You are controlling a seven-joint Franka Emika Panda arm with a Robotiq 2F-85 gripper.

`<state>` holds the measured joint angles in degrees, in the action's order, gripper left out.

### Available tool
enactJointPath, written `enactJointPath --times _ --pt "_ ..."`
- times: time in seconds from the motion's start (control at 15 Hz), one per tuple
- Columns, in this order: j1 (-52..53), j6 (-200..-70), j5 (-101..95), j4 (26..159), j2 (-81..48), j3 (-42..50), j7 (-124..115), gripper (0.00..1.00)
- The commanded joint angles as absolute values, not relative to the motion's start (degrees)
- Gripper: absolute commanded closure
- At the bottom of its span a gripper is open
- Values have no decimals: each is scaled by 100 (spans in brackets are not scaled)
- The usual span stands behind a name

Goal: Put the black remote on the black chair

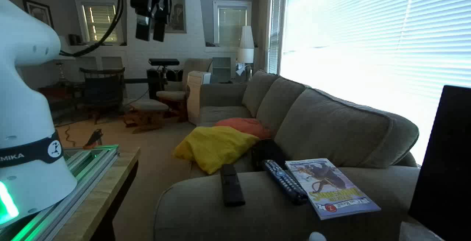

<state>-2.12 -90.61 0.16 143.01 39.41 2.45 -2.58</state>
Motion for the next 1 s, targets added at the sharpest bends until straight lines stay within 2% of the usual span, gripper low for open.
enactJointPath --times 0.0,0.6,0.93 --pt "-247 -9052 30 14292 3936 218 -239 0" --pt "-247 -9053 29 14292 3937 218 -239 0" --pt "-336 -10279 463 14152 3383 44 -1222 0"
